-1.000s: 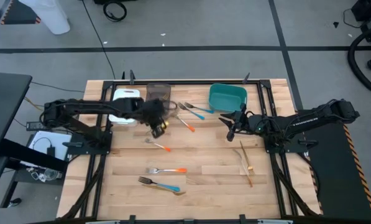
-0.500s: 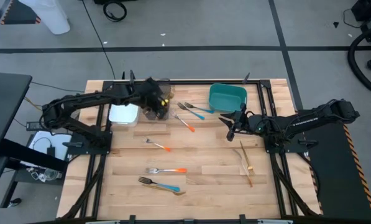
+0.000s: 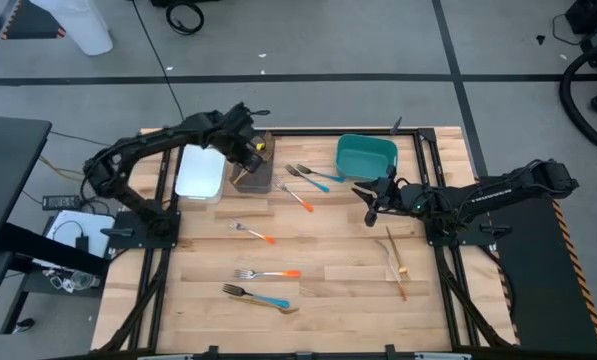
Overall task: Sort silverware by color (type)
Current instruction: Put the top left gold fork into the black bin
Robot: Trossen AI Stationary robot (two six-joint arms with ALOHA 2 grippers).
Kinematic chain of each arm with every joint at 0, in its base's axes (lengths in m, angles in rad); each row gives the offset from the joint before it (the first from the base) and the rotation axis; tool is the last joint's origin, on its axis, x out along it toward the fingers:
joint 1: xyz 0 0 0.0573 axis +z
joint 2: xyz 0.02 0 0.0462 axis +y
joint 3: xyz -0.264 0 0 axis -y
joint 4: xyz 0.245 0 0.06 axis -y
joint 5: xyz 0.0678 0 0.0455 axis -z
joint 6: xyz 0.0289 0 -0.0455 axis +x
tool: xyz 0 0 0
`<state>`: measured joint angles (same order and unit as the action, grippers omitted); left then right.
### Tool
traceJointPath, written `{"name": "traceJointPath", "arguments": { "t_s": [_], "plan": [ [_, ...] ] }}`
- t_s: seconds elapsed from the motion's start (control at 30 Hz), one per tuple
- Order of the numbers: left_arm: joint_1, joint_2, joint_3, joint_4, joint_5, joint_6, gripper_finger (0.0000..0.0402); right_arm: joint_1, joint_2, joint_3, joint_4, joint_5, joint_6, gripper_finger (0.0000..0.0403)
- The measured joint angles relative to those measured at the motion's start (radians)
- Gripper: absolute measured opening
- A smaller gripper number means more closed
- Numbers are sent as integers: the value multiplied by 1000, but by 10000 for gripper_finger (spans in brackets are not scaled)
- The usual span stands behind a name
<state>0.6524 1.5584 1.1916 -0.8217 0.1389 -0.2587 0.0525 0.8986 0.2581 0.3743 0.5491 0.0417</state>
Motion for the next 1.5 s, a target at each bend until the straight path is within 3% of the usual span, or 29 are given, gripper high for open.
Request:
{"name": "traceJointPath", "arguments": {
  "t_s": [0.27, 0.43, 0.97, 1.1, 1.27, 1.5],
  "plan": [
    [40, 165, 225, -260, 1, 117, 29, 0, 0, 0, 6, 8, -16, 91],
    [47, 265, 311, -342, -1, 159, 29, 0, 0, 0, 2, 8, -18, 91],
    [45, 366, 322, -324, -58, 243, 33, 0, 0, 0, -3, 8, -18, 91],
    [39, 366, 322, -307, -58, 245, 51, 0, 0, 0, -3, 8, -16, 91],
    [28, 366, 322, -294, -61, 247, 103, 0, 0, 0, -4, 8, -16, 91],
    [16, 346, 366, -297, -127, 314, 153, 0, 0, 0, -8, 7, -15, 91]
  ]
}}
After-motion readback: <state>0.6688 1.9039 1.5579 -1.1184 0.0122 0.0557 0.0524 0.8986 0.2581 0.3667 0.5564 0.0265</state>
